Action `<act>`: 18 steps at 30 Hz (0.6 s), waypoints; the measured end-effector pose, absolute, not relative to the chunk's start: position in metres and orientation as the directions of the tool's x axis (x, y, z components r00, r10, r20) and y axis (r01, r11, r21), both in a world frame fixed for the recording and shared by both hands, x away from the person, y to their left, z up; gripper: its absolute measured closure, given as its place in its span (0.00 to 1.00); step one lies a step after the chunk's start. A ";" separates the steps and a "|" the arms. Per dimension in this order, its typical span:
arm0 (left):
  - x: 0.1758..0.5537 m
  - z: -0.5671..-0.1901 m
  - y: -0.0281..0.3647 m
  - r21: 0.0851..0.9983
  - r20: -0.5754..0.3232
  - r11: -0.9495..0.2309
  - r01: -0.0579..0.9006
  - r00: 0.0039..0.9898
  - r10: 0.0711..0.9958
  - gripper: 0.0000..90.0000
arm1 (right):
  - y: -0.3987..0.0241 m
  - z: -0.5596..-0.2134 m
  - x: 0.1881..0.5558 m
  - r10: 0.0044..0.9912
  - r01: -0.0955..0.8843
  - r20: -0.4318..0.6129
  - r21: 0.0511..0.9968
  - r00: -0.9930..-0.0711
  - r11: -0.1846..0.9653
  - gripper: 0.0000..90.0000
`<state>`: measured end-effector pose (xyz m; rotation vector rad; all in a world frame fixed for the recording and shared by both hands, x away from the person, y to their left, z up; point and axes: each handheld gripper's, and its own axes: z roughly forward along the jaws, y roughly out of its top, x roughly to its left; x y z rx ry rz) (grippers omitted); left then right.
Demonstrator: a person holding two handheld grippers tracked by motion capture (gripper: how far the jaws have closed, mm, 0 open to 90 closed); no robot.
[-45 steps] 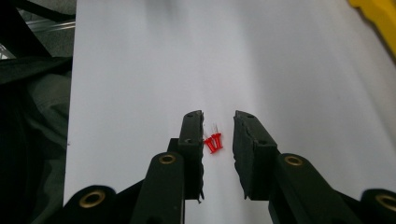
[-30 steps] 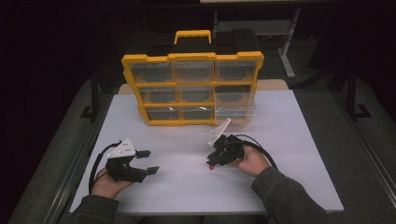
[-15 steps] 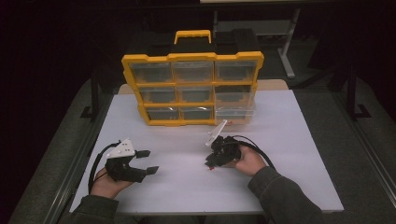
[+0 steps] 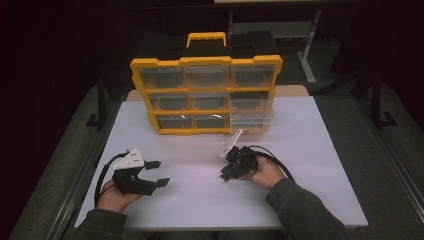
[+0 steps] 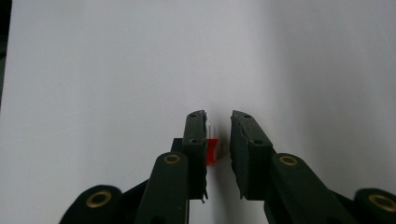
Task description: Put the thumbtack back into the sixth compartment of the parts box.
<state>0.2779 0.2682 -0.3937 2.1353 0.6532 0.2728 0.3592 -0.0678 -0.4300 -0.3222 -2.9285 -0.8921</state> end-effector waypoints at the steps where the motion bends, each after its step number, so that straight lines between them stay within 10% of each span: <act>1: 0.278 -0.394 0.268 0.796 -0.039 -0.491 0.355 0.838 0.544 0.35 | -0.068 -0.431 0.360 0.176 0.210 0.115 0.544 -0.978 0.812 0.83; 18: 0.277 -0.393 0.269 0.797 -0.044 -0.486 0.359 0.837 0.546 0.35 | -0.071 -0.434 0.365 0.206 0.233 0.110 0.530 -0.972 0.816 0.89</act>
